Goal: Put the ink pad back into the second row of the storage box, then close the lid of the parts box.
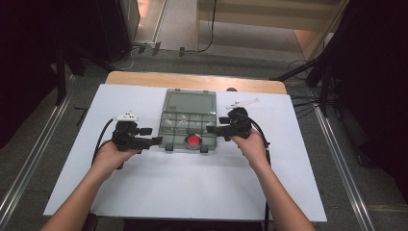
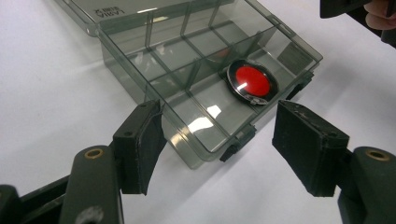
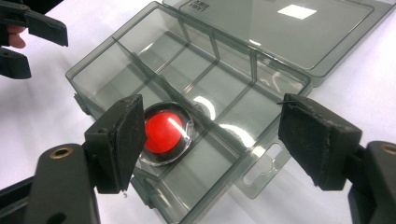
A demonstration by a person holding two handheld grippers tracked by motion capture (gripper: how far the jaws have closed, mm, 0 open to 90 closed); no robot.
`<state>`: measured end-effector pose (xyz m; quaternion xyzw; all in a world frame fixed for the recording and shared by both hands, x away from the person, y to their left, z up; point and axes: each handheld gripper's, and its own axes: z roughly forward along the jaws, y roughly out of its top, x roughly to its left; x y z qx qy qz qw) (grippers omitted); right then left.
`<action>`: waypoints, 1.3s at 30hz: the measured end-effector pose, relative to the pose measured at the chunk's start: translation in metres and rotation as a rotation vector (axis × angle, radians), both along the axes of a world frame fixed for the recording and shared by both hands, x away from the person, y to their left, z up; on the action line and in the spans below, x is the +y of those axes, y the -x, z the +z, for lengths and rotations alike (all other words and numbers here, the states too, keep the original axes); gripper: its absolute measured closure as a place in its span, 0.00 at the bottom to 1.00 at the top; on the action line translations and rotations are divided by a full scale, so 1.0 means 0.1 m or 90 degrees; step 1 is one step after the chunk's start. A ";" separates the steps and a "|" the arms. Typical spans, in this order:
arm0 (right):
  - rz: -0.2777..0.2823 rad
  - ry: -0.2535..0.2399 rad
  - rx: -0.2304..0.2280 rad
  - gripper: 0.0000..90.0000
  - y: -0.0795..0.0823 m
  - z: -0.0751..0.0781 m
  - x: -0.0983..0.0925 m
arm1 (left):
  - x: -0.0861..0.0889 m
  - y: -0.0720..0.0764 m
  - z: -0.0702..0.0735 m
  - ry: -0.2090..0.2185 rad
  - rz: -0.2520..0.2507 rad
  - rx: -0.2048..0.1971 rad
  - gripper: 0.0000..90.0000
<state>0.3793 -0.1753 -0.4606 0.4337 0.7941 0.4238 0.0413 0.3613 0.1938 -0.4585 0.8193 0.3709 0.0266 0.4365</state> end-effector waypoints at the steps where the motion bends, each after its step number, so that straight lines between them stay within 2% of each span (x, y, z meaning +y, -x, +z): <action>1: -0.002 0.001 0.000 0.27 0.00 0.00 0.00 | -0.01 -0.01 0.00 0.000 0.000 -0.001 0.37; 5: -0.012 -0.004 0.008 0.26 -0.02 -0.01 0.00 | -0.04 -0.06 0.01 -0.008 0.005 -0.001 0.37; 8: -0.011 -0.005 0.008 0.25 -0.04 -0.02 -0.01 | -0.06 -0.10 0.01 0.002 0.007 -0.004 0.37; 11: -0.016 -0.006 0.010 0.25 -0.05 -0.02 -0.02 | -0.10 -0.15 0.02 -0.001 0.008 -0.004 0.37; 16: -0.023 -0.002 0.002 0.25 -0.08 -0.04 -0.04 | -0.15 -0.23 0.03 -0.003 0.009 -0.005 0.37; 22: -0.031 -0.018 0.005 0.25 -0.13 -0.05 -0.05 | -0.19 -0.32 0.05 0.000 0.014 -0.007 0.37; 24: -0.036 -0.002 0.005 0.25 -0.16 -0.04 -0.04 | -0.20 -0.35 0.05 -0.003 0.018 -0.009 0.37; 27: -0.052 -0.003 -0.003 0.25 -0.19 -0.04 -0.04 | -0.21 -0.40 0.06 -0.002 0.024 -0.019 0.37; 29: -0.050 -0.002 0.001 0.25 -0.22 -0.05 -0.04 | -0.22 -0.43 0.06 0.001 0.024 -0.021 0.37; 39: -0.058 0.001 0.012 0.26 -0.33 -0.10 -0.07 | -0.24 -0.66 0.05 -0.010 0.042 -0.014 0.37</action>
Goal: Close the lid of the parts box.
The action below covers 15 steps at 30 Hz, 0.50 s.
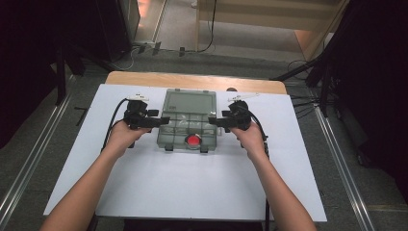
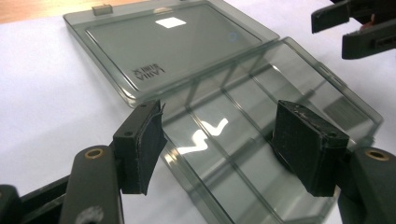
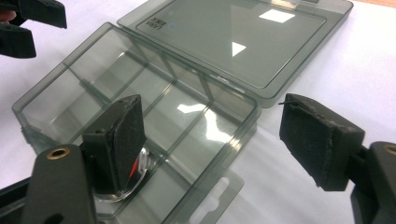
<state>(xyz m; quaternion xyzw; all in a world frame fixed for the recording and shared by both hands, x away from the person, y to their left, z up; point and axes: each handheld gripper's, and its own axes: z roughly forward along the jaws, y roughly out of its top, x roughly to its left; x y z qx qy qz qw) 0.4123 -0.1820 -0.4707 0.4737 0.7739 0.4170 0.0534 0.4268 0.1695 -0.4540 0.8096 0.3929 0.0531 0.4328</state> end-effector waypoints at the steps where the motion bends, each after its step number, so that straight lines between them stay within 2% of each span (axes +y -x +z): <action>1: -0.002 0.005 0.000 0.26 -0.01 0.00 0.00 | 0.00 -0.02 0.00 -0.003 0.002 0.002 0.37; 4: 0.000 0.010 -0.003 0.26 -0.06 0.03 0.02 | -0.01 -0.09 0.01 -0.003 0.004 0.005 0.37; 7: 0.002 0.000 -0.004 0.25 -0.11 0.02 0.03 | -0.05 -0.16 0.03 -0.010 0.006 0.009 0.37; 10: -0.008 -0.006 0.009 0.25 -0.18 0.00 0.03 | -0.08 -0.21 0.05 -0.008 0.010 0.006 0.37; 15: -0.020 -0.001 0.014 0.26 -0.27 0.01 0.03 | -0.11 -0.29 0.04 -0.027 0.022 0.003 0.37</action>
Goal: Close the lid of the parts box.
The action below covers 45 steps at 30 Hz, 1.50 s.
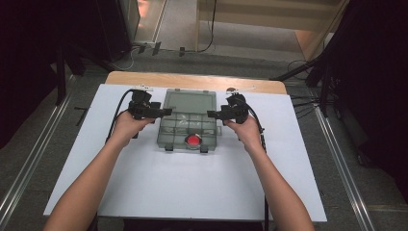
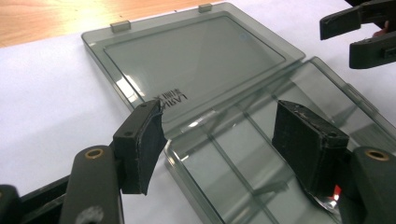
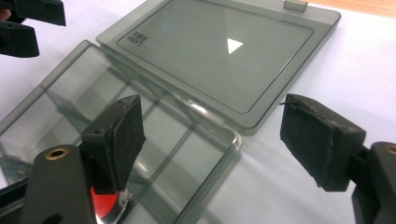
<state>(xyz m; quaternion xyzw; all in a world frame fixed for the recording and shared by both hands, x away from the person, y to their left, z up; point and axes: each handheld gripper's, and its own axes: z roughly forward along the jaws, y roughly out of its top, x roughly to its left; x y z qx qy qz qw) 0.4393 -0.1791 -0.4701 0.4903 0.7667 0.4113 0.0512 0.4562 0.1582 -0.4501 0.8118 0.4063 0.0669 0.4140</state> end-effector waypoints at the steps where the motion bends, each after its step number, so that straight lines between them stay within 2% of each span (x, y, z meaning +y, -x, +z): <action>1: -0.002 0.000 0.002 0.26 -0.02 0.00 0.00 | -0.01 -0.01 0.00 -0.004 0.001 -0.003 0.37; 6: -0.011 -0.015 0.009 0.25 -0.06 0.01 0.00 | -0.05 -0.07 -0.02 -0.010 0.002 -0.004 0.37; 10: -0.015 0.000 0.011 0.25 -0.11 0.01 0.04 | -0.06 -0.15 -0.06 -0.018 0.015 0.008 0.37; 15: -0.026 0.009 0.018 0.25 -0.21 0.00 0.08 | -0.09 -0.25 -0.10 -0.018 0.031 0.009 0.37; 21: -0.053 -0.001 0.036 0.26 -0.30 -0.04 0.11 | -0.14 -0.34 -0.16 -0.036 0.040 0.018 0.37; 23: -0.059 0.009 0.044 0.26 -0.33 -0.05 0.13 | -0.17 -0.37 -0.17 -0.030 0.043 0.029 0.37; 26: -0.067 0.029 0.047 0.26 -0.37 -0.10 0.16 | -0.19 -0.40 -0.21 -0.033 0.057 0.023 0.37; 30: -0.084 0.028 0.048 0.26 -0.41 -0.13 0.19 | -0.17 -0.46 -0.27 -0.019 0.084 0.042 0.38; 33: -0.094 0.045 0.052 0.26 -0.46 -0.16 0.20 | -0.18 -0.48 -0.32 -0.019 0.098 0.045 0.38; 38: -0.106 0.047 0.052 0.27 -0.51 -0.20 0.22 | -0.20 -0.50 -0.37 -0.028 0.106 0.043 0.38; 41: -0.119 0.038 0.052 0.27 -0.52 -0.23 0.24 | -0.21 -0.52 -0.40 -0.003 0.109 0.057 0.38; 45: -0.121 0.046 0.058 0.27 -0.53 -0.27 0.28 | -0.21 -0.53 -0.43 -0.015 0.114 0.060 0.38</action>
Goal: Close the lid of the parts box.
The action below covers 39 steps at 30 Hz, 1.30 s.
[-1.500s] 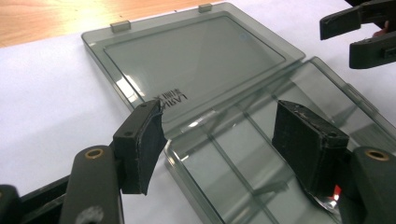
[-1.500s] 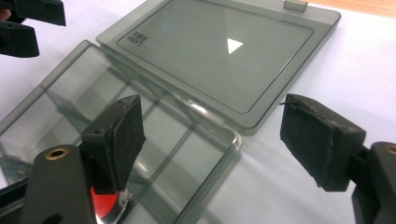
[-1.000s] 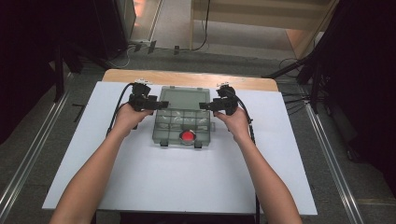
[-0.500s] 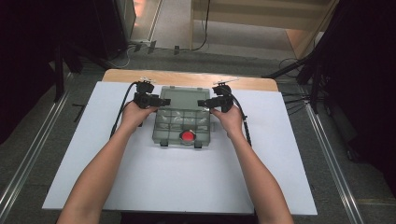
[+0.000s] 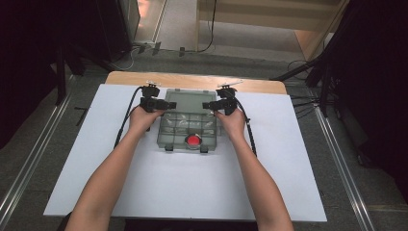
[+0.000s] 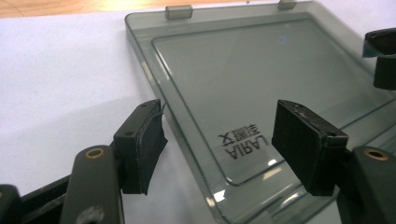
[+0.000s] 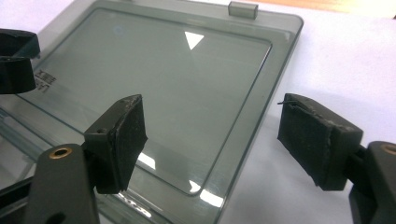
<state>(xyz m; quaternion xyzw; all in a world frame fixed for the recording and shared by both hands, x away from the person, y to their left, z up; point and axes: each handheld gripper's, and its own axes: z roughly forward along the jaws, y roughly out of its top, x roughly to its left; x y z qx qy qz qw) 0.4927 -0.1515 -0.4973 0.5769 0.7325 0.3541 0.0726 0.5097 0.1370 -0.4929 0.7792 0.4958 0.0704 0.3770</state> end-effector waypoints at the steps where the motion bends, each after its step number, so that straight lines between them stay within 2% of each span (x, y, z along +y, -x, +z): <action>1: -0.001 0.004 0.000 0.27 0.00 -0.01 0.01 | 0.00 0.00 0.00 0.001 0.001 0.002 0.38; 5: -0.004 0.004 0.009 0.27 -0.02 -0.04 0.03 | -0.02 0.00 -0.01 -0.006 0.001 -0.001 0.38; 12: -0.006 -0.006 0.013 0.27 -0.02 -0.07 0.04 | -0.01 -0.01 -0.04 0.012 0.002 0.008 0.38; 17: -0.012 -0.014 0.013 0.27 -0.03 -0.08 0.04 | -0.02 -0.02 -0.05 0.015 0.010 0.011 0.38; 26: -0.014 -0.009 0.016 0.28 -0.01 -0.07 0.05 | -0.02 -0.02 -0.05 0.016 0.013 0.013 0.38; 39: -0.008 -0.017 0.054 0.32 0.02 -0.03 0.03 | -0.02 -0.02 -0.05 0.017 0.016 0.017 0.38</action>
